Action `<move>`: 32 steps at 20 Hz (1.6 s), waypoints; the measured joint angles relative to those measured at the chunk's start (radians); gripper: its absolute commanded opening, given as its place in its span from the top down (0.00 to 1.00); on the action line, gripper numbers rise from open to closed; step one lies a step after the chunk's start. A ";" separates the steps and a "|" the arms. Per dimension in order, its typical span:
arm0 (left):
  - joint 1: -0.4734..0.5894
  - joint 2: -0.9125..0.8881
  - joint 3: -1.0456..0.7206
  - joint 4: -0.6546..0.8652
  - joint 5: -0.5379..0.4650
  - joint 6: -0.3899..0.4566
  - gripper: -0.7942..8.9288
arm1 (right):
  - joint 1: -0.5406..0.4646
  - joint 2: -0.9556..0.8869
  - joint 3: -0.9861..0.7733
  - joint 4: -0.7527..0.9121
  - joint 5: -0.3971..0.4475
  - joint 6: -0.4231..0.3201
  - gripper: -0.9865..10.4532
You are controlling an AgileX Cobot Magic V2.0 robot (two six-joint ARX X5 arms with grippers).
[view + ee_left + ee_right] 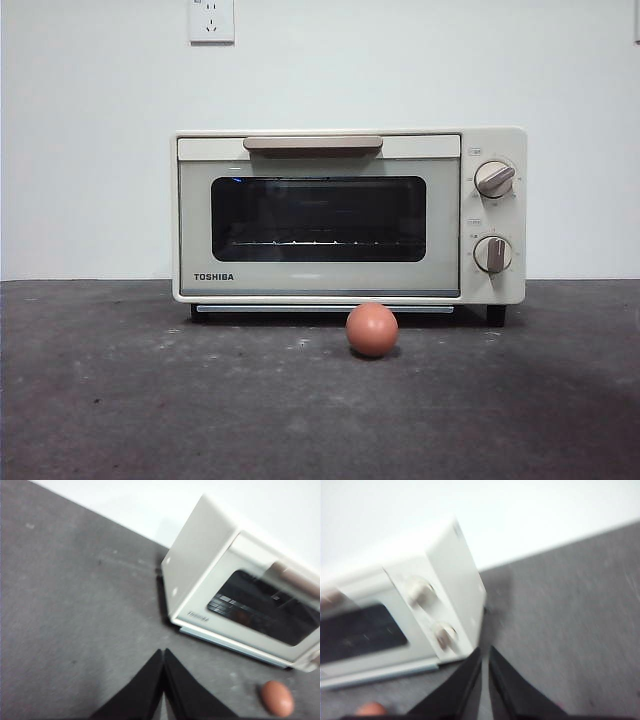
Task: Eggoven
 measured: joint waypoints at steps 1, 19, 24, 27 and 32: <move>0.000 0.011 0.025 -0.014 0.007 -0.001 0.91 | 0.000 0.008 0.030 -0.014 -0.008 0.002 0.91; -0.026 0.413 0.500 -0.433 0.369 0.263 0.91 | 0.060 0.452 0.552 -0.567 -0.473 -0.278 0.91; -0.092 0.446 0.550 -0.549 0.372 0.360 0.91 | 0.141 0.514 0.603 -0.702 -0.489 -0.368 0.91; -0.117 0.447 0.552 -0.554 0.372 0.383 0.91 | 0.188 0.521 0.603 -0.712 -0.488 -0.387 0.91; -0.124 0.447 0.552 -0.554 0.372 0.393 0.91 | 0.218 0.523 0.603 -0.711 -0.488 -0.403 0.64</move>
